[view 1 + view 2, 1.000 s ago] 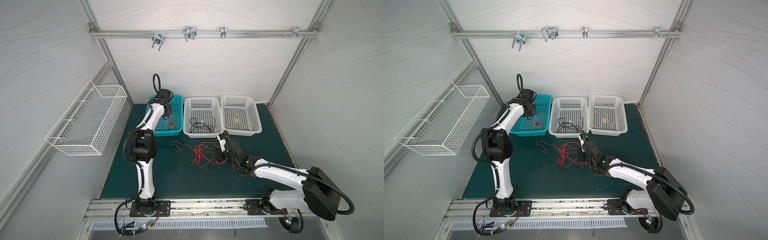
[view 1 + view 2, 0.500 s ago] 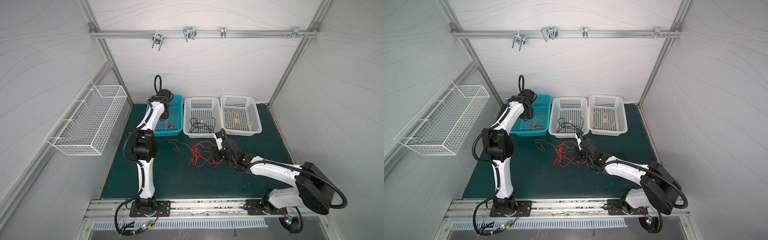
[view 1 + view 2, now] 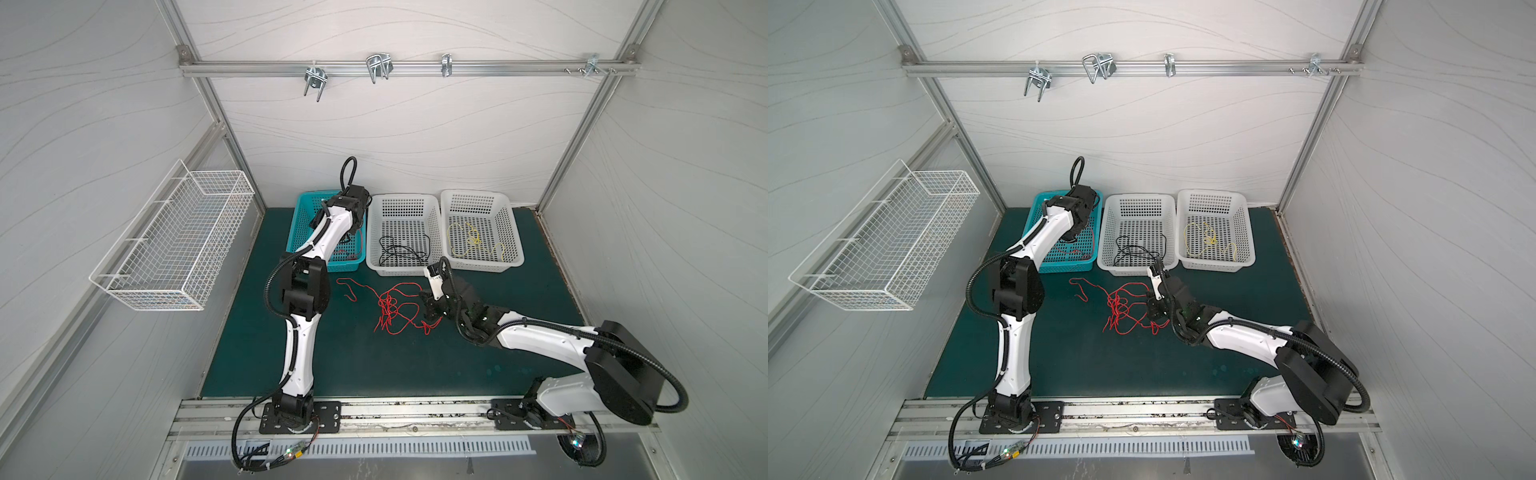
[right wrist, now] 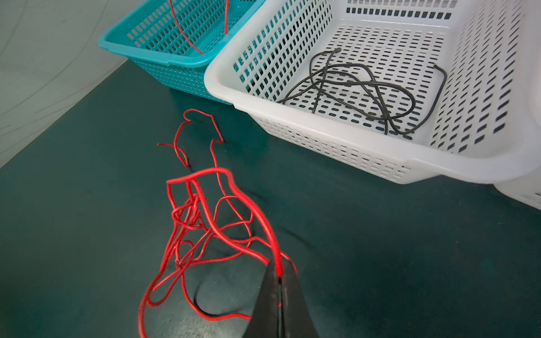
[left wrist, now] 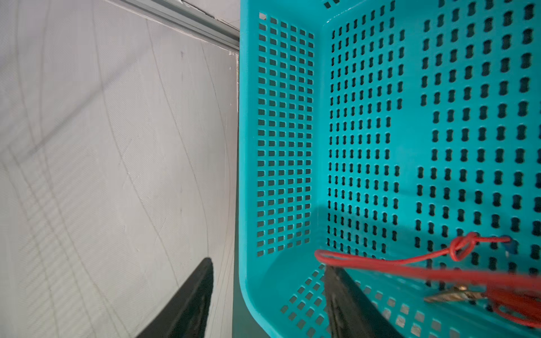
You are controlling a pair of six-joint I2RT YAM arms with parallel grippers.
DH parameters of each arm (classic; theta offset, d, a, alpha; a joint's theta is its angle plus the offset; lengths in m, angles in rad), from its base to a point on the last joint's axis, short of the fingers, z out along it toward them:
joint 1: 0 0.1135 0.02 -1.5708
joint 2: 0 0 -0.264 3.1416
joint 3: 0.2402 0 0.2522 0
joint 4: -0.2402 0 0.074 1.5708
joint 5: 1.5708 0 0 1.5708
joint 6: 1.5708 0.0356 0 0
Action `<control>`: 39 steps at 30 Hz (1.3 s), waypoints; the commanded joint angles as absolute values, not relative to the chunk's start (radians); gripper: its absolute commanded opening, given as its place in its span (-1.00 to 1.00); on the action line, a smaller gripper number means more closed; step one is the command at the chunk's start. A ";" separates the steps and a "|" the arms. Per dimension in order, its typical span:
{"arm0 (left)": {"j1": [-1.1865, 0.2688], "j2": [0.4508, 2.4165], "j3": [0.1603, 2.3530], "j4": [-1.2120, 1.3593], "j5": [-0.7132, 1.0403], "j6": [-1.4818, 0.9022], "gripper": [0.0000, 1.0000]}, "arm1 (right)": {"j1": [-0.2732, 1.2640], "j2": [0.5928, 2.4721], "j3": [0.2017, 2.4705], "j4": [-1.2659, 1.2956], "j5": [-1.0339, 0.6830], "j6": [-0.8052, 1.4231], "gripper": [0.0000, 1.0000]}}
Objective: Untangle the cables
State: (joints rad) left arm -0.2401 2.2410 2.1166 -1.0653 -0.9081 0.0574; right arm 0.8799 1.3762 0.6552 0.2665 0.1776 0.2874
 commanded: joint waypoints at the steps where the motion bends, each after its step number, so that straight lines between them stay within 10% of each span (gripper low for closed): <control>1: -0.236 2.236 2.136 -1.069 -0.946 0.109 0.24 | 0.887 1.385 0.654 0.308 0.166 0.284 -1.00; 26: -0.271 1.623 1.554 -0.665 0.075 -0.077 0.21 | 0.887 1.211 0.686 0.300 0.101 0.291 -1.00; 39: -0.383 1.313 1.237 -0.483 0.214 -0.103 0.22 | 0.887 1.040 0.787 0.213 0.037 0.202 -1.00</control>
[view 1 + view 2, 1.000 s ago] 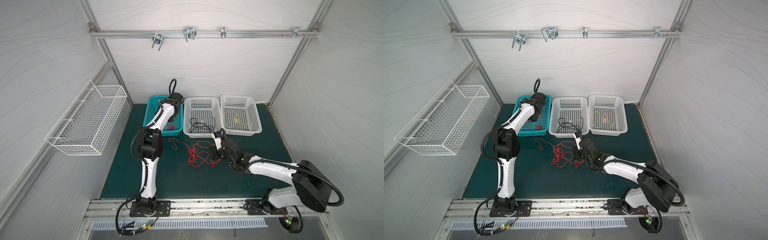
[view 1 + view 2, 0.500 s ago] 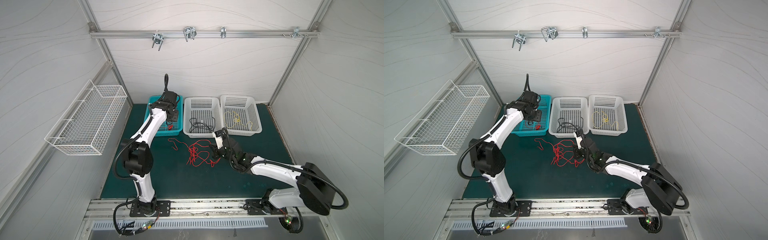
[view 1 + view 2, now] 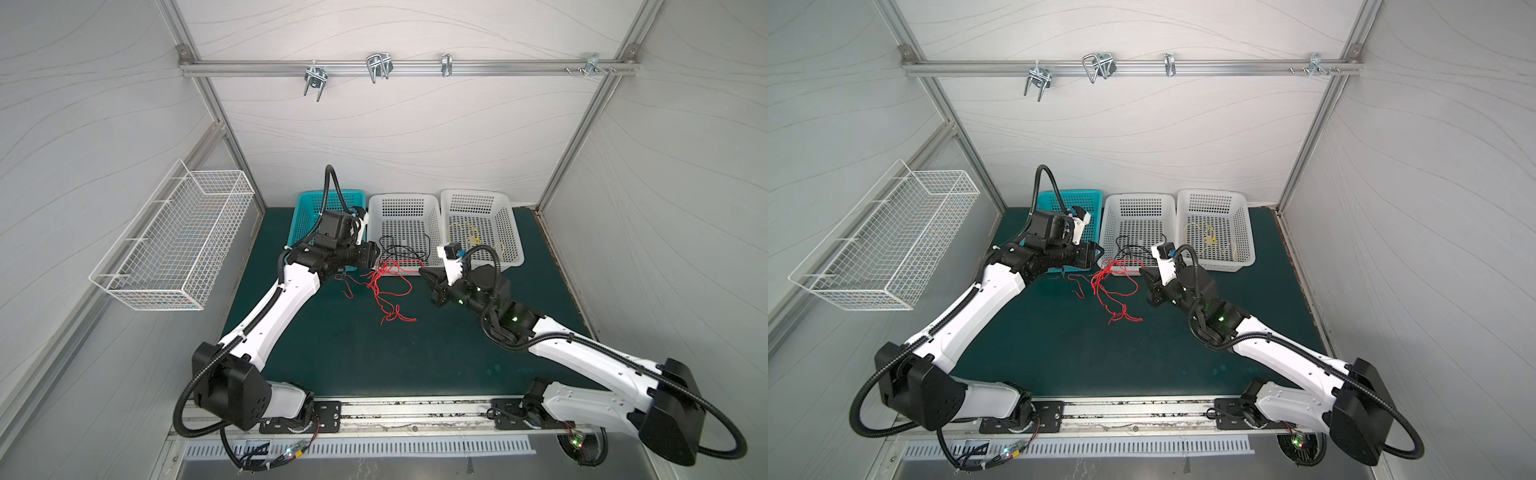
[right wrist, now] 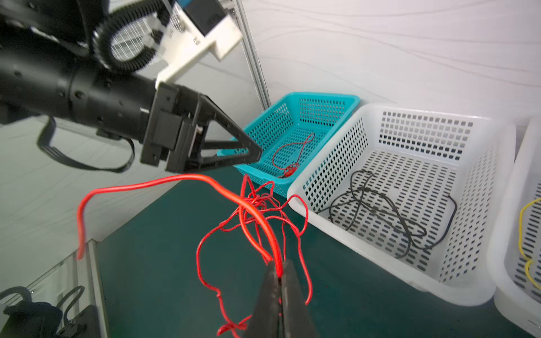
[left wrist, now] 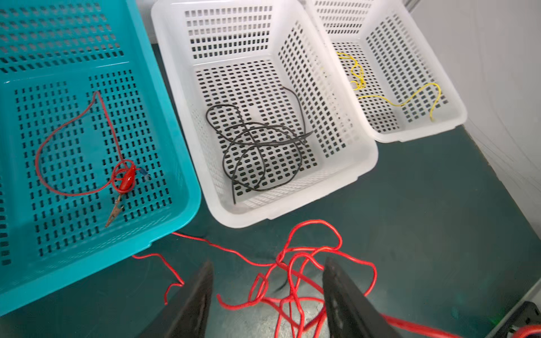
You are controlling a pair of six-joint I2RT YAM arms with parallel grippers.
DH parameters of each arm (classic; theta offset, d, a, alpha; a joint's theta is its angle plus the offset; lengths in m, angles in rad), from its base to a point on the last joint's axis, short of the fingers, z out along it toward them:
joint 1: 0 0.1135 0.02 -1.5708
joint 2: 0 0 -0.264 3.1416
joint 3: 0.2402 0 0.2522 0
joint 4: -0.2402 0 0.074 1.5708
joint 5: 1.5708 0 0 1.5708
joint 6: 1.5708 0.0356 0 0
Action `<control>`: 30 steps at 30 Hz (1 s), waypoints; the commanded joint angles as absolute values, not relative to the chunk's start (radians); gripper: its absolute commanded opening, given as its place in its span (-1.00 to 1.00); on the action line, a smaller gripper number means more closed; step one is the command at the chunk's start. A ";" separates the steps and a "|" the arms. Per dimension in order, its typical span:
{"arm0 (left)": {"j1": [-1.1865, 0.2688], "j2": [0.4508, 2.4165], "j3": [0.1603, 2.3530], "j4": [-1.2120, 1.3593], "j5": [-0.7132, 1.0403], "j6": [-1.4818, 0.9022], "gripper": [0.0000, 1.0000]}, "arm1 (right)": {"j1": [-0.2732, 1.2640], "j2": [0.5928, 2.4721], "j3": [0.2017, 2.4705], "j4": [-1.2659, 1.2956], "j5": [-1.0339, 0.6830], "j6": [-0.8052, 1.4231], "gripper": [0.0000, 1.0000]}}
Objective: Untangle the cables
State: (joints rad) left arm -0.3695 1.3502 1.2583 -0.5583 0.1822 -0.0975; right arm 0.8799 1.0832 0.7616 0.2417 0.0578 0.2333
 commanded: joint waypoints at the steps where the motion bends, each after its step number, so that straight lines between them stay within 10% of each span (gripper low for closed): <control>1: -0.385 1.302 1.225 -0.484 0.200 -0.108 0.22 | 0.887 1.025 0.789 0.201 0.044 0.197 -1.00; 30: -0.425 1.315 0.820 -0.329 0.107 -0.702 0.17 | 0.887 0.831 0.611 -0.070 0.481 0.385 -1.00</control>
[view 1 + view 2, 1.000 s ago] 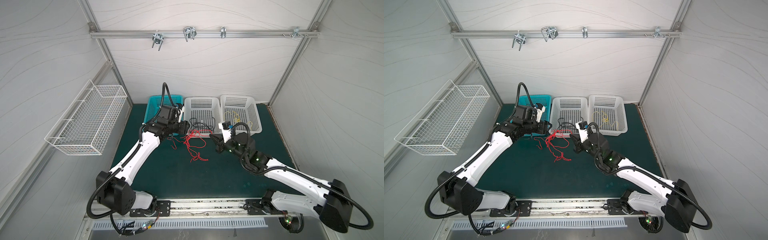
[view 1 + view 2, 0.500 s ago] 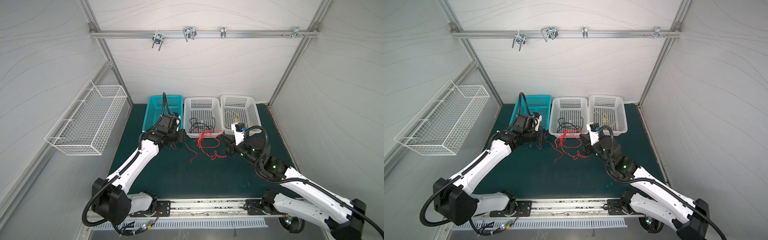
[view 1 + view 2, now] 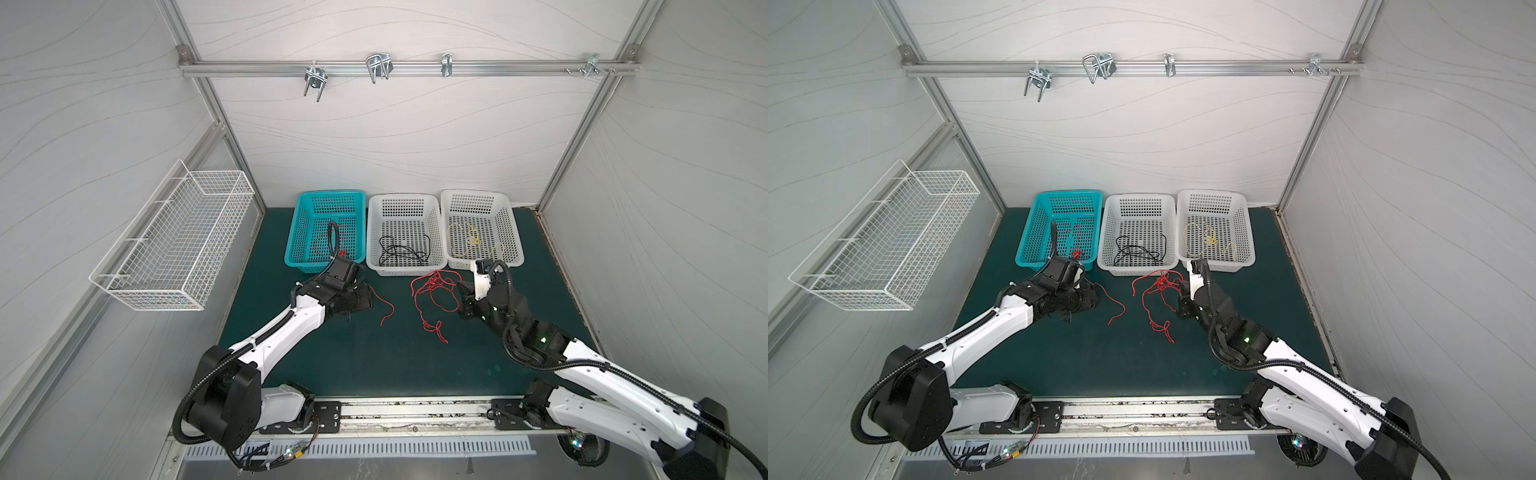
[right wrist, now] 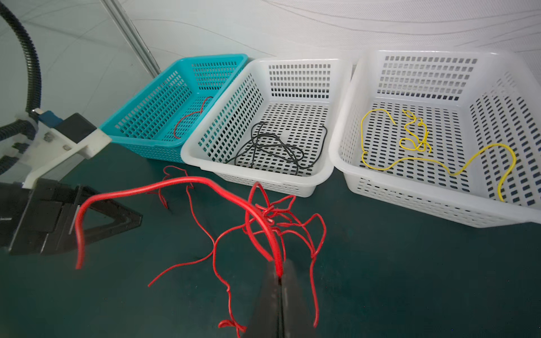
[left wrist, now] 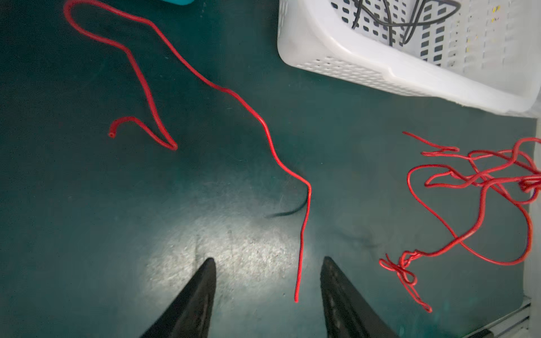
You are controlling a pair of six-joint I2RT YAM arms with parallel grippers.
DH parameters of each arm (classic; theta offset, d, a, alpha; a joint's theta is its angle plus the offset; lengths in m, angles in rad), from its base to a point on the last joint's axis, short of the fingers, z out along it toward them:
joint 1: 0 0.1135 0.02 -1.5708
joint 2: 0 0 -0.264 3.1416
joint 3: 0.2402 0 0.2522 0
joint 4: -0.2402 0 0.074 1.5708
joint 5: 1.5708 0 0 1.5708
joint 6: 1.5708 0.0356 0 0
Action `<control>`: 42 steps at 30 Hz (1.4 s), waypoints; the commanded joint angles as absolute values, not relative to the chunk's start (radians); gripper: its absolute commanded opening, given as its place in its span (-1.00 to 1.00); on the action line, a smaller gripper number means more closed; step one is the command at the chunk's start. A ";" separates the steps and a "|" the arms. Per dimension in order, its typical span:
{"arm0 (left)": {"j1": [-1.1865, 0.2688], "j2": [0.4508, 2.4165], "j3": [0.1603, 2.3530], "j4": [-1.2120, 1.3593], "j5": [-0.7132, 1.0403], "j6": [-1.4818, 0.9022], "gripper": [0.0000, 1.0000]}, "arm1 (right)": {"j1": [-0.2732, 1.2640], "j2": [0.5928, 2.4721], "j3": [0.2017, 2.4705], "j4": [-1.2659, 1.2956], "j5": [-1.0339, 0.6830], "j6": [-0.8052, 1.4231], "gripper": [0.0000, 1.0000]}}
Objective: Untangle the cables
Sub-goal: 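Grasp a red strand with the left gripper while the right holds its wire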
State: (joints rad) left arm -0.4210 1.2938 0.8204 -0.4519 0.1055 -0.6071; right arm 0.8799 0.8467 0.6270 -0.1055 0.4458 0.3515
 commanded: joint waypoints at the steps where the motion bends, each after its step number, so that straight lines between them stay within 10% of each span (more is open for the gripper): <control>1: -0.425 1.326 0.817 -0.318 0.093 -0.719 0.16 | 0.887 0.829 0.603 -0.060 0.478 0.390 -1.00; 25: -0.425 1.693 0.838 0.049 -0.007 -0.828 0.06 | 0.887 0.868 0.545 0.059 0.374 0.355 -1.00; 34: -0.428 1.710 0.823 0.052 -0.045 -0.841 -1.00 | 0.887 0.895 0.545 0.082 0.381 0.339 -1.00; 42: -0.485 1.565 0.784 -0.059 -0.139 -0.817 -1.00 | 0.887 0.952 0.563 0.119 0.363 0.318 -1.00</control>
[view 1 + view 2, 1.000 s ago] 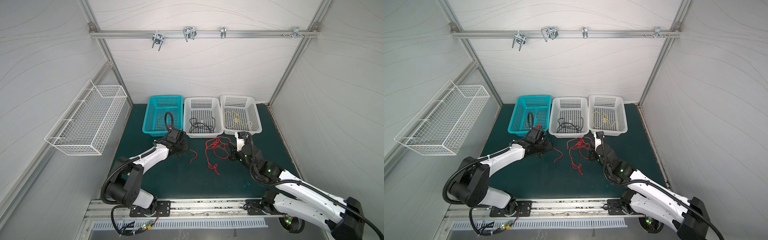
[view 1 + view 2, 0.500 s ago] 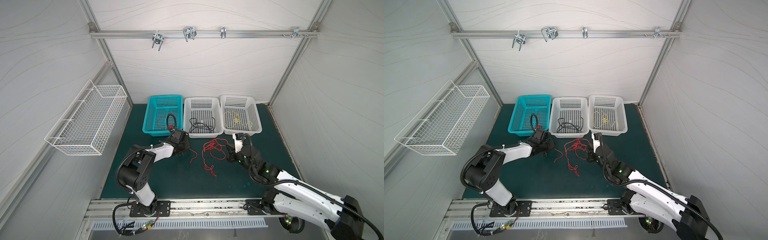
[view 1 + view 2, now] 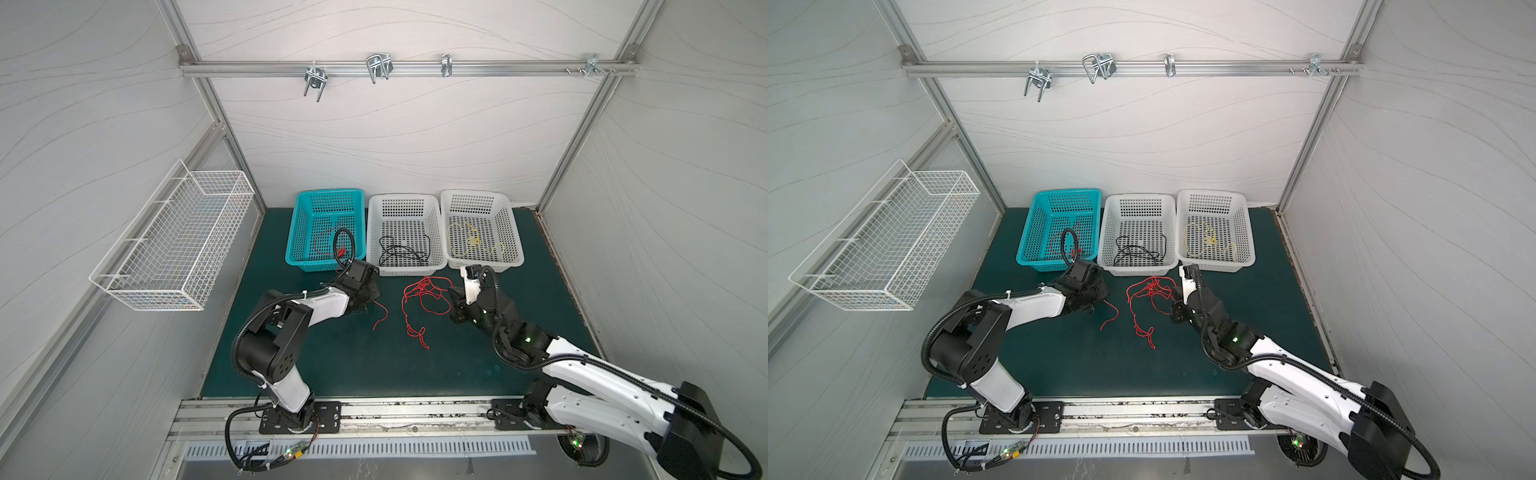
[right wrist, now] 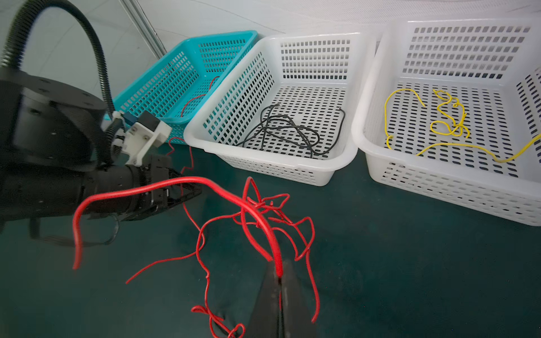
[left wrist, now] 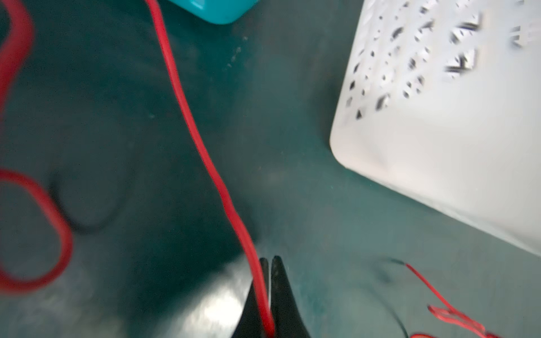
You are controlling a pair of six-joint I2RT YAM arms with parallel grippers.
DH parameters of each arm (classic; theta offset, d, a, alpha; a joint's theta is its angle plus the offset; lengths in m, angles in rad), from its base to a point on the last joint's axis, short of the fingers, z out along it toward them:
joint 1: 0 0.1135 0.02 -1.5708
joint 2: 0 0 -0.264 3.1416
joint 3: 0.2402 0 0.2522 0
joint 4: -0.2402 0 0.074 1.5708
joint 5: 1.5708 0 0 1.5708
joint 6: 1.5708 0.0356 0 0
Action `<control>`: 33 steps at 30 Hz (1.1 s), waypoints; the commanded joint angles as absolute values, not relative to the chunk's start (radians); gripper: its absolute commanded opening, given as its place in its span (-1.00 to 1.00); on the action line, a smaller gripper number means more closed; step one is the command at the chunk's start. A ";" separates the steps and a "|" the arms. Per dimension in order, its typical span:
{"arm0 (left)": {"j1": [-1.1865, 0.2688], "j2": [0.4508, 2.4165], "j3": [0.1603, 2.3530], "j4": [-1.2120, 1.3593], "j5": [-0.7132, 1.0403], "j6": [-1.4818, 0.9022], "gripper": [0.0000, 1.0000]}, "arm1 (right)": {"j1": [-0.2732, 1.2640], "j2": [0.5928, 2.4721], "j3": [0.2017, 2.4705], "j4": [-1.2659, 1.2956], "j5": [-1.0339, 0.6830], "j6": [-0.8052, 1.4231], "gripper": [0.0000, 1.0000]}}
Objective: Untangle the cables
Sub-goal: 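Carry the red strand to the teal basket with the left gripper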
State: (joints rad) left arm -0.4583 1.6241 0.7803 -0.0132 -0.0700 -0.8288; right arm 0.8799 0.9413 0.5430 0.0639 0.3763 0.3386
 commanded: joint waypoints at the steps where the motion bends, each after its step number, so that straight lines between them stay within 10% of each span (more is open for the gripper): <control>1: -0.500 1.539 0.790 -0.091 -0.168 -0.803 -1.00 | 0.887 0.957 0.564 0.126 0.358 0.316 -1.00; 17: -0.621 1.352 1.096 -0.495 -0.553 -0.489 -1.00 | 0.885 1.066 0.605 0.191 0.302 0.293 -1.00; 33: -0.357 1.627 1.424 -0.461 -0.371 -0.268 -1.00 | 0.885 1.198 0.696 0.222 0.238 0.274 -1.00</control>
State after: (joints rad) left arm -0.4034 1.5875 1.3647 -0.4961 -0.4313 -0.2871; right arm 0.8803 1.1854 0.6689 0.1856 0.2577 0.2905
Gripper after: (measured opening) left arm 0.048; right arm 0.048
